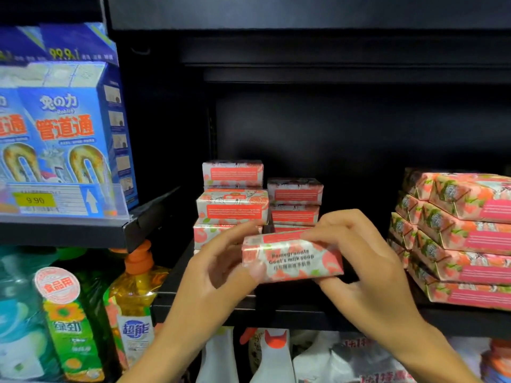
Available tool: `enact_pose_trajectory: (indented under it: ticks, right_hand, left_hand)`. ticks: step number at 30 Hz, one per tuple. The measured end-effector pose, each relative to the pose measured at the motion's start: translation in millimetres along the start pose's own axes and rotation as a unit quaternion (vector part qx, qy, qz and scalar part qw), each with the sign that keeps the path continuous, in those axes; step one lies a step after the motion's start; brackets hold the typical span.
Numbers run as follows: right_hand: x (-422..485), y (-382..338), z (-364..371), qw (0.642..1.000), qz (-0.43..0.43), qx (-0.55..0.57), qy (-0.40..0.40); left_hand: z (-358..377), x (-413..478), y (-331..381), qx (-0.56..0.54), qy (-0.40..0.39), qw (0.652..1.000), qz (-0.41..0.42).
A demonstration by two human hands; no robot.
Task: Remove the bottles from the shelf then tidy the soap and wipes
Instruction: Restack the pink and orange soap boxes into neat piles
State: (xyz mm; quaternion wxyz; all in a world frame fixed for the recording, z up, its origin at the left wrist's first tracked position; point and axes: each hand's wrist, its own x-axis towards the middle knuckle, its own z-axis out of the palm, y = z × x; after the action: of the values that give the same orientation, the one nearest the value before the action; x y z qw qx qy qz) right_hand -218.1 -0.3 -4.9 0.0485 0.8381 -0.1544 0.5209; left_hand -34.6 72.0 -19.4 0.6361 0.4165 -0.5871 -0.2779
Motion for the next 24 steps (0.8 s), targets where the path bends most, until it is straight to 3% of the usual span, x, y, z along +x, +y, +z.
enact_pose_trajectory:
  ticks: [3,5,9,11,13,16,18,21,24]
  right_hand:
    - [-5.0,0.2,3.9,0.998,-0.053,-0.028,0.034]
    - [-6.1,0.4,4.7,0.995,-0.075,-0.051,0.044]
    - [-7.6,3.2,5.3,0.996,-0.069,-0.058,0.02]
    - [-7.4,3.8,2.6,0.999,-0.017,-0.035,-0.017]
    - [-6.0,1.5,-1.9,0.993,0.082,0.062,-0.064]
    - [-1.4,-3.8,-7.4,0.929,0.239,0.263,-0.101]
    - [-0.2,-4.2,-8.3,0.904,0.28,0.31,-0.094]
    - [4.2,-12.3,-10.0,0.938,0.226,0.255,-0.058]
    - [1.5,-15.3,-7.1,0.988,0.118,0.099,-0.011]
  left_hand:
    - [0.6,1.5,-0.3,-0.013,-0.027,0.996,-0.087]
    - [0.4,2.1,1.8,-0.076,-0.065,0.986,-0.132]
    - [1.7,2.1,2.2,-0.156,-0.035,0.977,-0.14]
    - [2.4,1.5,2.3,-0.153,0.003,0.981,-0.12]
    - [0.7,0.8,1.4,-0.122,0.04,0.988,-0.082]
    - [0.2,-2.0,1.6,-0.065,0.047,0.997,-0.02]
    - [2.6,-4.8,1.0,-0.05,0.041,0.998,0.008]
    - [6.3,-7.2,1.6,0.0,0.026,0.998,0.063]
    - [2.6,-7.2,5.5,0.024,0.017,0.995,0.1]
